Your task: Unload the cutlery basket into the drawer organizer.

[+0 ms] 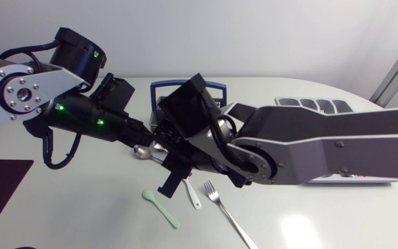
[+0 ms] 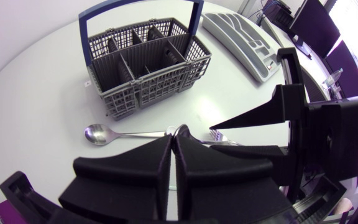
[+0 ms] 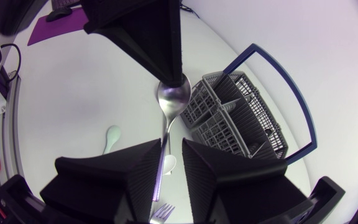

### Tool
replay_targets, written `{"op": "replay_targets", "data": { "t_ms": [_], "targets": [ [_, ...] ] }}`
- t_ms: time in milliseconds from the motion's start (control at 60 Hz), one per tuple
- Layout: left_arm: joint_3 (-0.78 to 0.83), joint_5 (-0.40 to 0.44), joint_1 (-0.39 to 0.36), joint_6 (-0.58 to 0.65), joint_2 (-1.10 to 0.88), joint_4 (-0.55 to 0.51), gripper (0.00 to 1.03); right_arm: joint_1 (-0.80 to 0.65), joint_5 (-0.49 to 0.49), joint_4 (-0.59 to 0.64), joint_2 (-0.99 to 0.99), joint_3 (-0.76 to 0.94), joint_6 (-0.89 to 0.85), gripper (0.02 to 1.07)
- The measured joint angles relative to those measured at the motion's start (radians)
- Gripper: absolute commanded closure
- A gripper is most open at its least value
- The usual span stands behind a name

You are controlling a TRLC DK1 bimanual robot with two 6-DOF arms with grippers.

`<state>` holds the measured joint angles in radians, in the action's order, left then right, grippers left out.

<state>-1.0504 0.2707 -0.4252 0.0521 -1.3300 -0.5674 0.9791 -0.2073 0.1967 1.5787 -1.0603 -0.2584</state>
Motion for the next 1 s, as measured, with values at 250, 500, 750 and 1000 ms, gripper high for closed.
{"op": "replay_targets", "data": {
  "t_ms": [250, 500, 750, 1000],
  "targets": [
    [-0.005, 0.013, 0.01, -0.004, 0.001, 0.001, 1.0, 0.004, 0.0, -0.059, -0.004, 0.023, -0.011, 0.58],
    [-0.005, 0.065, 0.019, -0.008, 0.002, 0.0, 1.0, 0.008, 0.0, -0.09, -0.005, 0.063, -0.026, 0.71],
    [-0.005, 0.1, 0.05, -0.008, 0.002, -0.009, 1.0, 0.008, -0.001, -0.12, -0.006, 0.068, -0.042, 1.01],
    [-0.006, 0.139, 0.064, -0.008, 0.003, -0.034, 0.79, 0.008, -0.014, -0.13, -0.017, 0.084, -0.053, 1.01]
  ]
}}
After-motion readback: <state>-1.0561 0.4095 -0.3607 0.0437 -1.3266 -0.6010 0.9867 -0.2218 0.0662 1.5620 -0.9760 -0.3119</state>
